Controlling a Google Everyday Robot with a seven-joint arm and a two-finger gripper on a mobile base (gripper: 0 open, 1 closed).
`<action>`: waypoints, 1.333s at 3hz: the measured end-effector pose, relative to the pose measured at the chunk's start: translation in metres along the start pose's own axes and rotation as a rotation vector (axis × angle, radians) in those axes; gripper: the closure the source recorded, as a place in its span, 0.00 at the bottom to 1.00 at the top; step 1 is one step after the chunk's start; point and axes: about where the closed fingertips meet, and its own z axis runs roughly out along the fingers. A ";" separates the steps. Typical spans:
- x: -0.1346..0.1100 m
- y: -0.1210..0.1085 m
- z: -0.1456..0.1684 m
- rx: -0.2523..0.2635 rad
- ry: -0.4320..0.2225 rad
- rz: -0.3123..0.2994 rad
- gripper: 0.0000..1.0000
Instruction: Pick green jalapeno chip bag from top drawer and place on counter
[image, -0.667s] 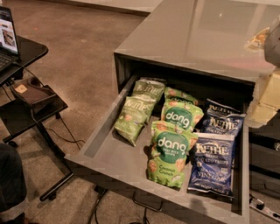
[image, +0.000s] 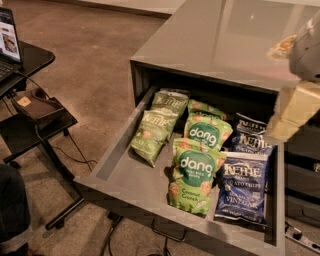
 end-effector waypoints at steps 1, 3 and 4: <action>-0.023 0.004 0.028 -0.013 -0.116 -0.011 0.00; -0.047 0.014 0.056 -0.043 -0.208 -0.016 0.00; -0.069 0.021 0.076 -0.061 -0.219 -0.021 0.00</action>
Offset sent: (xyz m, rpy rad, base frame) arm 0.0203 0.0890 -0.0734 0.2921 0.0063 0.1243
